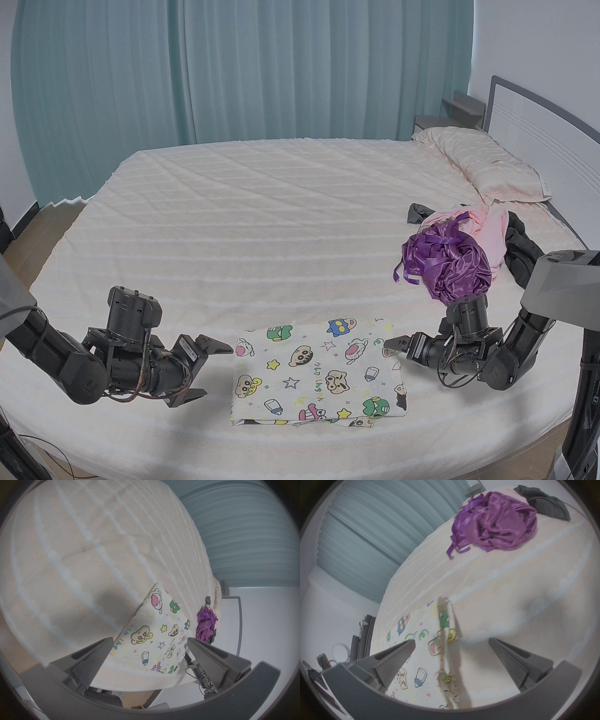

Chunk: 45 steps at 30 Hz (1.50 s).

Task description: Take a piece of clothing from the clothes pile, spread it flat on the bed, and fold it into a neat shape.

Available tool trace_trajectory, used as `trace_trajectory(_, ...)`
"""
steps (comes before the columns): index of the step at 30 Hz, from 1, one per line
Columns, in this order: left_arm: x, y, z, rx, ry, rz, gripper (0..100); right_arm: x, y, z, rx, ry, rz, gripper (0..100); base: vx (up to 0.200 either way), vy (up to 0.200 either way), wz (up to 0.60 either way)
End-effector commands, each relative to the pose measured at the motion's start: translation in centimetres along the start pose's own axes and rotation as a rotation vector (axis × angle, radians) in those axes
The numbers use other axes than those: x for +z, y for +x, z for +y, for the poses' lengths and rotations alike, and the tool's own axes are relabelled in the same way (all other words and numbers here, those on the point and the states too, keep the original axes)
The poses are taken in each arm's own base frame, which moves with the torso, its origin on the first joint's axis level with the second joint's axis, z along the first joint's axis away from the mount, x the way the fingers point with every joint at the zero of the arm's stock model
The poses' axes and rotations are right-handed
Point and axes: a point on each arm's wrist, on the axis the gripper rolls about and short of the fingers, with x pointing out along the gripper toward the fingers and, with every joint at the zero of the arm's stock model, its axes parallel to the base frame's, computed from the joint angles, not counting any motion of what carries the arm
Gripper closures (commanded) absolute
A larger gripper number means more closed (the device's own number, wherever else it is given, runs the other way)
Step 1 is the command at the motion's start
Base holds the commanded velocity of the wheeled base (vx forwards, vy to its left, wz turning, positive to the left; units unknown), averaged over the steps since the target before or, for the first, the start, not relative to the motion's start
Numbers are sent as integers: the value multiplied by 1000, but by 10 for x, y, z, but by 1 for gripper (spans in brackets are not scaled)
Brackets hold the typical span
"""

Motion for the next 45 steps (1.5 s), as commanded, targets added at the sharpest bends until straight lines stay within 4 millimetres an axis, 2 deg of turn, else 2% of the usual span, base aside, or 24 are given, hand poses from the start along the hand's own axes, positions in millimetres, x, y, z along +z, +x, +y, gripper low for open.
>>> trace_trajectory(1, 2, 13, -6, 6, 50, -19, 0, -12, 7, 3, 4, -23, 41, 0, 0, 0, 0)
trace_trajectory(2, 2, 14, -5, 10, 53, -20, 0, -13, 8, 4, 4, -25, 42, 0, 0, 0, 0)
trace_trajectory(5, 6, 37, -3, 73, 220, -72, 0, -16, 11, 4, 14, -50, 47, 0, 0, 0, 0)
trace_trajectory(9, 8, 59, 5, 109, 357, -71, 0, -15, 12, 5, 63, -69, 33, 0, 0, 0, 0)
trace_trajectory(18, 3, 89, 16, 38, 425, -79, 0, -18, 19, 5, 125, -122, 63, 0, 0, 0, 0)
trace_trajectory(26, -6, 92, 11, -59, 455, -80, 0, -23, 31, 6, 134, -153, 73, 0, 0, 0, 0)
trace_trajectory(30, -8, 95, 10, -64, 463, -66, 0, -29, 37, 5, 139, -173, 80, 0, 0, 0, 0)
trace_trajectory(38, -9, 101, 8, -70, 464, -62, 0, -29, 39, 7, 171, -175, 68, 0, 0, 0, 0)
trace_trajectory(39, -10, 101, 7, -73, 468, -62, 100, -29, 38, 7, 177, -174, 73, 0, 0, 0, 0)
trace_trajectory(40, -10, 101, 7, -79, 466, -65, 100, -29, 38, 7, 183, -173, 80, 100, 0, 0, 0)
trace_trajectory(45, -12, 99, 7, -81, 462, -59, 100, -30, 37, 6, 204, -169, 101, 100, 0, 0, 0)
